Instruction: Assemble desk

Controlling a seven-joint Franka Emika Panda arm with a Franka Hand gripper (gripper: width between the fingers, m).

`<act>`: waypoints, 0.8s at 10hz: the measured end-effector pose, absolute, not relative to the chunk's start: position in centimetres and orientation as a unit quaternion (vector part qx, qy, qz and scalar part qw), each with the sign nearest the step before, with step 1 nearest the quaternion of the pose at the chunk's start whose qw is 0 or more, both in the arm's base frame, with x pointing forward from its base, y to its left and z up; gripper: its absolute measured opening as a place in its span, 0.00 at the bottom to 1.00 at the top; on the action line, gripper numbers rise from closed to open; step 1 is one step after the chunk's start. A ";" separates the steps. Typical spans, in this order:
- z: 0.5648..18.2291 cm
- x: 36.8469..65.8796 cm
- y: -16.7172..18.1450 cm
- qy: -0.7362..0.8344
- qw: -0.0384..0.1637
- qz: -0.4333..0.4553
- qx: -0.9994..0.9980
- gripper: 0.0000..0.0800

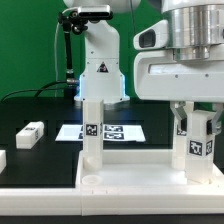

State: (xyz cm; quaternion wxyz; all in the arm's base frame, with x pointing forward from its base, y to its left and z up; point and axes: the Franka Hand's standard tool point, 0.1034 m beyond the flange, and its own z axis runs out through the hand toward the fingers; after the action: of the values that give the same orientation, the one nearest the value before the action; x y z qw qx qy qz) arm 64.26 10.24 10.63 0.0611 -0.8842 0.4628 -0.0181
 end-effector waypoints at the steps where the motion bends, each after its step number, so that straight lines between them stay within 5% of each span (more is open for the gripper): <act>1: 10.6 64.1 10.3 0.542 0.062 -0.007 -0.838 0.37; 5: 10.4 63.9 10.1 0.768 0.101 0.028 -0.631 0.37; 8: 10.4 63.9 10.1 0.758 0.101 0.026 -0.644 0.38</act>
Offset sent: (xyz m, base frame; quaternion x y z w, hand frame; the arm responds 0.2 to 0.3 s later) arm 0.0166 0.0042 0.0044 0.0984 -0.0763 0.4106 0.9033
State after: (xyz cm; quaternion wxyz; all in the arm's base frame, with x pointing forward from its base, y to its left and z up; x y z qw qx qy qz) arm 63.91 10.09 10.37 0.1012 -0.6444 0.7575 0.0261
